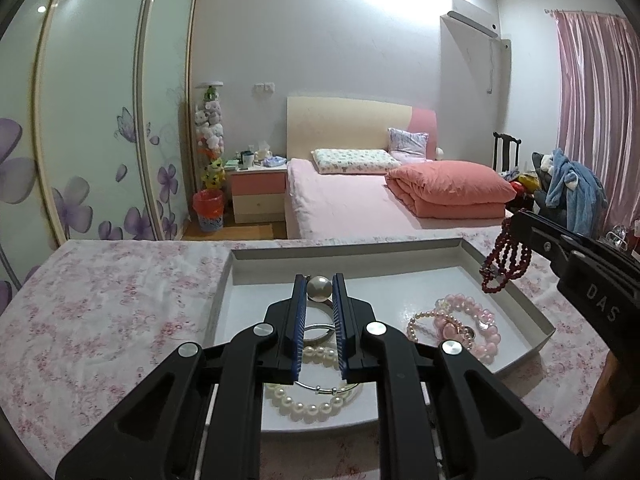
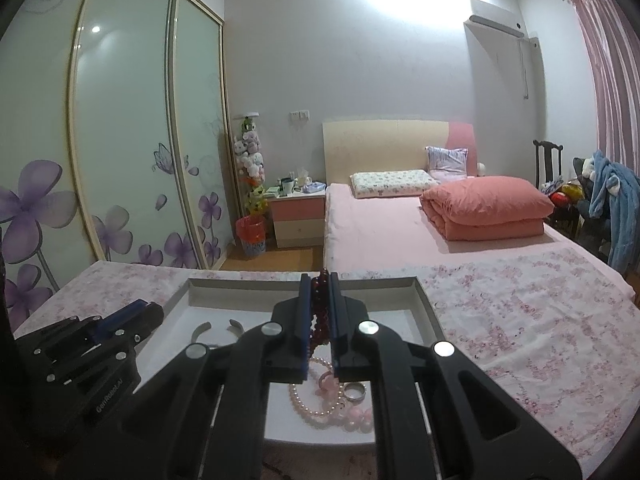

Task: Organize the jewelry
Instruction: 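Open the right tool to drop the dark bracelet in the tray while the left tool releases the earring, then grasp the black bead bracelet with the right tool while the left tool grasps the second pearl earring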

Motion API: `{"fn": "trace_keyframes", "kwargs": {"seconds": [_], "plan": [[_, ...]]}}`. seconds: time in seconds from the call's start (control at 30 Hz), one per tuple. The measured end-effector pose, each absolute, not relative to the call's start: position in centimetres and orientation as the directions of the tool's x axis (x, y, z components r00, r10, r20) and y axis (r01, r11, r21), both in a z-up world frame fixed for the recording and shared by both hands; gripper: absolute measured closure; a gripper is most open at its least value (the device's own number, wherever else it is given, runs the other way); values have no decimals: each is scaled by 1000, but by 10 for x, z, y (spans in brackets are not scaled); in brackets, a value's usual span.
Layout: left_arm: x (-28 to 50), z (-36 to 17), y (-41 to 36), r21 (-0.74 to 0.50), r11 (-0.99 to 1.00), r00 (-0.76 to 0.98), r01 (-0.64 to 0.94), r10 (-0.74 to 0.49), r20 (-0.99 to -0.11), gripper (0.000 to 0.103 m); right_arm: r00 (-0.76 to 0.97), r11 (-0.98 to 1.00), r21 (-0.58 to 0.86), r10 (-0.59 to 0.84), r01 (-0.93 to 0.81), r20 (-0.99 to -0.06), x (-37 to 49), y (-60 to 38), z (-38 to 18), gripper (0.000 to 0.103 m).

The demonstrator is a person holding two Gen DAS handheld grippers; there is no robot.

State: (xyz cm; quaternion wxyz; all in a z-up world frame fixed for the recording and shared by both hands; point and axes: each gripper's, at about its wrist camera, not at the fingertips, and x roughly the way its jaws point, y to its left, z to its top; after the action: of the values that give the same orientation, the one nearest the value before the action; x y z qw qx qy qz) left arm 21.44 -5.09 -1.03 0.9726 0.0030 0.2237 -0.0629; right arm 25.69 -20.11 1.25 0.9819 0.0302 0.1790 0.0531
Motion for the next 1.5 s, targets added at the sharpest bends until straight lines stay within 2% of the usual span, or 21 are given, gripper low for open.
{"fn": "trace_keyframes", "kwargs": {"seconds": [0.43, 0.53, 0.57, 0.83, 0.97, 1.03, 1.33, 1.5], "plan": [[241, -28, -57, -41, 988, 842, 151, -150, -517, 89, 873, 986, 135, 148, -95, -464, 292, -205, -10, 92], [243, -29, -54, -55, 988, 837, 144, -152, -526, 88, 864, 984, 150, 153, -90, -481, 293, -206, -14, 77], [243, -29, -52, -59, 988, 835, 140, -150, -529, 88, 863, 984, 156, 153, -88, -481, 293, -208, -14, 75], [234, -24, -28, -106, 990, 834, 92, -134, -536, 86, 868, 984, 168, 140, -67, -477, 275, -223, -8, 75], [222, -21, -15, -112, 991, 834, 75, -123, -537, 79, 860, 984, 162, 141, -69, -490, 261, -229, -8, 75], [214, -21, -9, -110, 992, 833, 67, -117, -541, 78, 851, 984, 159, 147, -76, -504, 252, -230, -10, 75], [178, -35, 12, -99, 993, 786, 57, -106, -609, 72, 698, 965, 183, 262, -187, -666, 226, -216, -44, 75], [168, -43, 15, -109, 992, 755, 59, -116, -646, 71, 625, 958, 171, 280, -230, -728, 220, -199, -63, 75]]}}
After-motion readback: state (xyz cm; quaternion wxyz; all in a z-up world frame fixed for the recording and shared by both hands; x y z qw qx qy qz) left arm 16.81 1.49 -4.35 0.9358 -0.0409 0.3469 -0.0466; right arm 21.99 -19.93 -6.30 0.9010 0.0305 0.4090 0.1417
